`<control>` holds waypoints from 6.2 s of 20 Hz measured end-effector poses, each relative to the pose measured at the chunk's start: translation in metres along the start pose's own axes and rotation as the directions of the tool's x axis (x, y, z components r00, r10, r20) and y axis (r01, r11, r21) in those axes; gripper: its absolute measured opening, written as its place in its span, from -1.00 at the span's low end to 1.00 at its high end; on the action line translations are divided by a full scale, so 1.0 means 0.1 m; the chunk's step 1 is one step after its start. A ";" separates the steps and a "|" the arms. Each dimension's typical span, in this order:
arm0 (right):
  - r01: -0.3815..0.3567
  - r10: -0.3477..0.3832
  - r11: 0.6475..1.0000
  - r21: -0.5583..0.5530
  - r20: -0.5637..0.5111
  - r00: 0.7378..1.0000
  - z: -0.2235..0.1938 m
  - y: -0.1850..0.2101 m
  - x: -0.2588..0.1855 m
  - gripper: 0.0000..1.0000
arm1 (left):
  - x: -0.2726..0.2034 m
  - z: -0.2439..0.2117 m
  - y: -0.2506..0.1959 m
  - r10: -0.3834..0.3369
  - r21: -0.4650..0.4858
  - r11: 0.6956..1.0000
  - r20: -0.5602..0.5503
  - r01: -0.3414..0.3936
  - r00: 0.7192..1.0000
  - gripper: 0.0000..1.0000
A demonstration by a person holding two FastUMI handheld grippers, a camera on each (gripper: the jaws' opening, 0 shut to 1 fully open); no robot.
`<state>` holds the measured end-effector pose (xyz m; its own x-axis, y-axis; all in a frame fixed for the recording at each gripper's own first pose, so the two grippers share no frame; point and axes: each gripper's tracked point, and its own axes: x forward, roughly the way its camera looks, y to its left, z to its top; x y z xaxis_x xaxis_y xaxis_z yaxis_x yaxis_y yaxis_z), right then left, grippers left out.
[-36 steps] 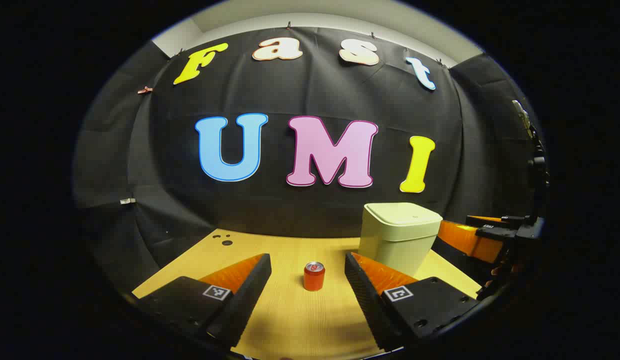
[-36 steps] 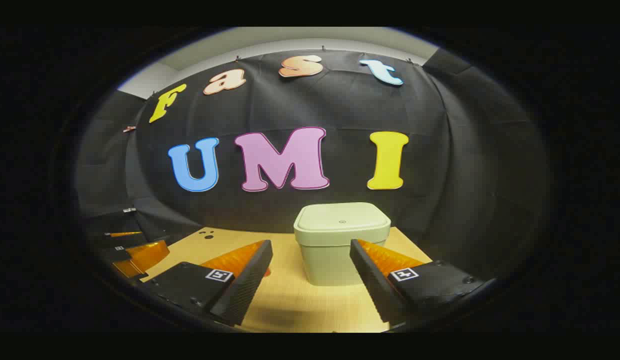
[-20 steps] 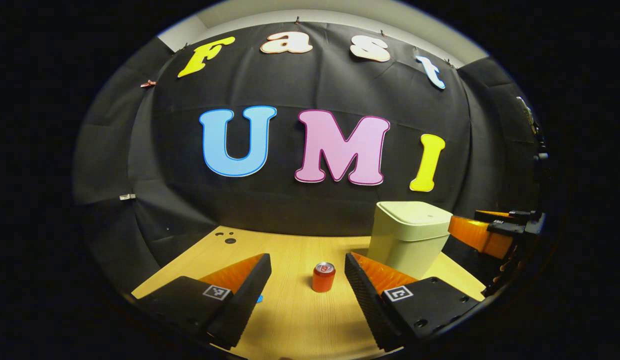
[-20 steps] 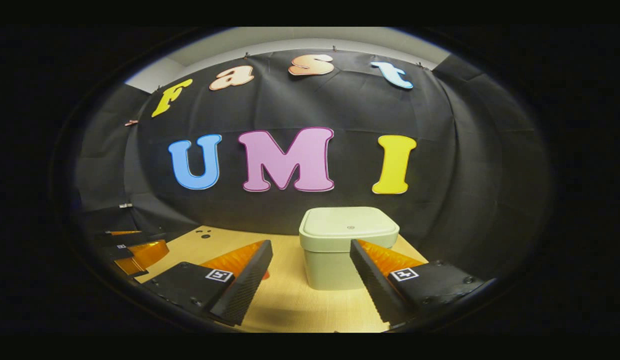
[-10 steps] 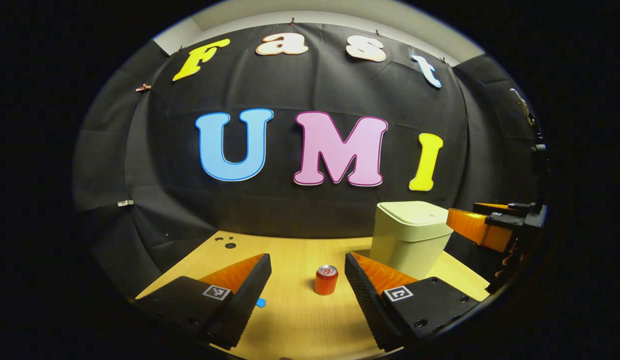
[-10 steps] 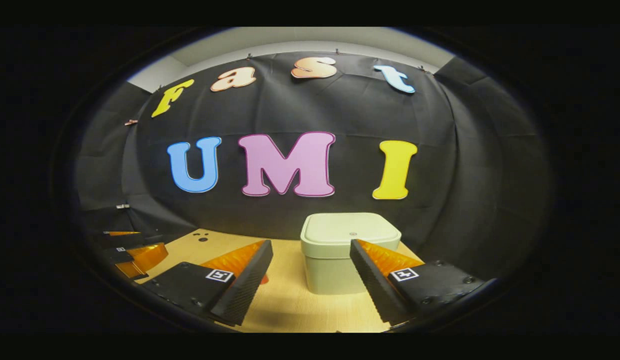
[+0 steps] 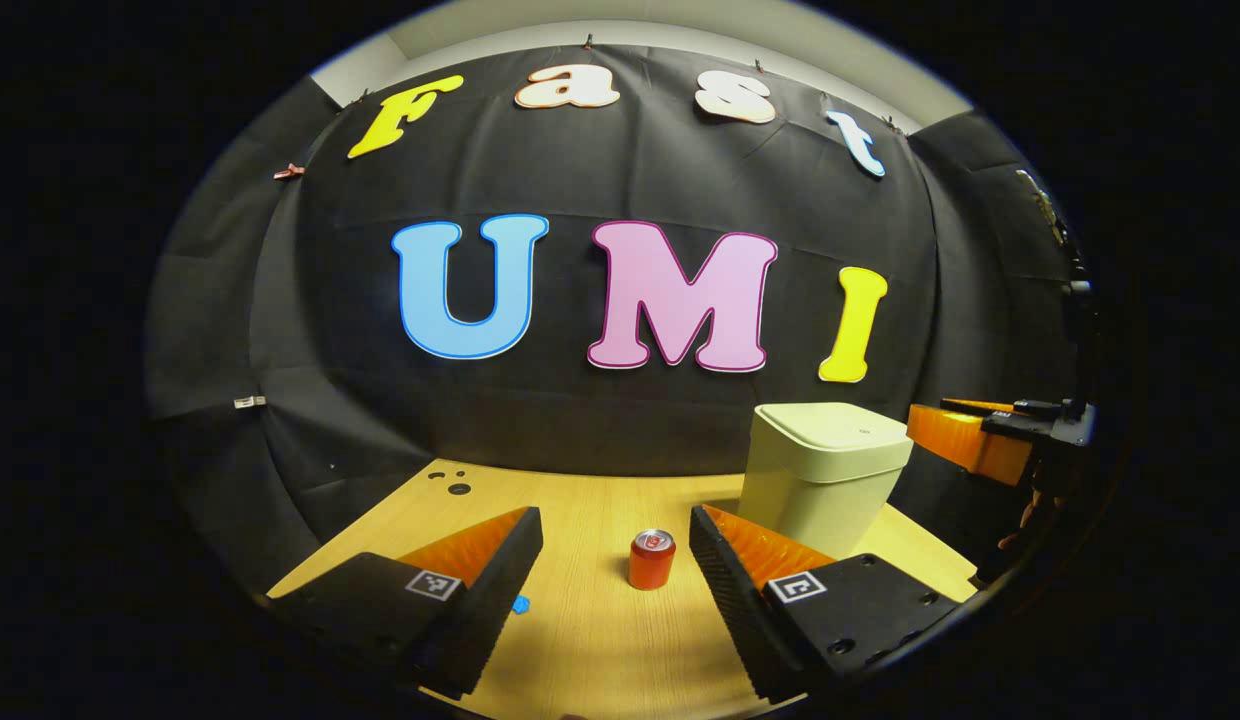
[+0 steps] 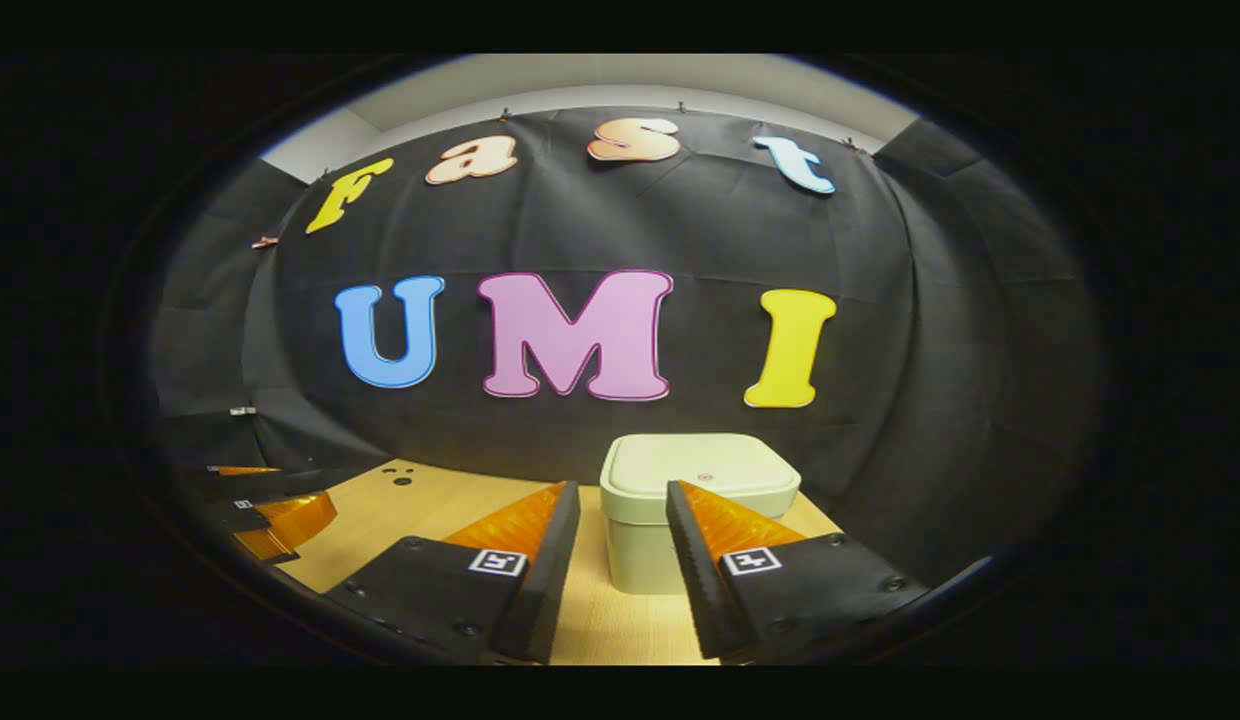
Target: Press the lid of the desktop garbage bin to open it, pick up the crumpled paper on the desktop and throw it into the bin, then pick up the pop can on the desktop and drop it into the bin, and finally close the garbage bin lid.
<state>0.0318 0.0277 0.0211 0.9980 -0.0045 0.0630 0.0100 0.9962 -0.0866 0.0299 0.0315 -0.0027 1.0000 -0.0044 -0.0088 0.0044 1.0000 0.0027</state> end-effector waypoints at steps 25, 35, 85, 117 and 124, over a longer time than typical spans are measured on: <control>-0.022 0.023 1.000 0.018 -0.030 0.999 0.22 -0.36 0.60 -0.95 | 0.06 -0.08 -0.05 -0.003 0.019 1.000 -0.021 0.003 1.000 0.92; 0.023 -0.013 0.998 0.059 -0.167 0.986 -0.20 -0.65 1.23 -0.95 | 0.02 -0.11 0.14 0.085 0.021 0.996 -0.038 -0.084 0.996 0.92; 0.109 -0.100 0.993 0.039 -0.179 0.979 -0.33 -0.48 0.25 -0.85 | -0.55 -0.16 0.54 0.024 0.012 1.000 0.025 -0.024 0.999 0.91; 0.000 0.006 1.000 0.019 -0.316 0.949 -1.07 -0.75 1.02 0.92 | 1.32 -2.49 1.50 0.172 -0.085 0.965 -0.503 -0.247 0.847 0.92; -0.007 0.016 1.000 0.025 -0.350 0.937 -1.19 -0.76 1.00 0.94 | 1.57 -2.82 1.49 0.175 -0.046 0.969 -0.563 -0.242 0.808 0.92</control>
<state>0.1385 -0.0585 -0.0849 0.9568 -0.0191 -0.2901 0.0010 0.9981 -0.0624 0.1848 0.1810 -0.2854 0.8035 0.1733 -0.5696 -0.2384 0.9703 -0.0410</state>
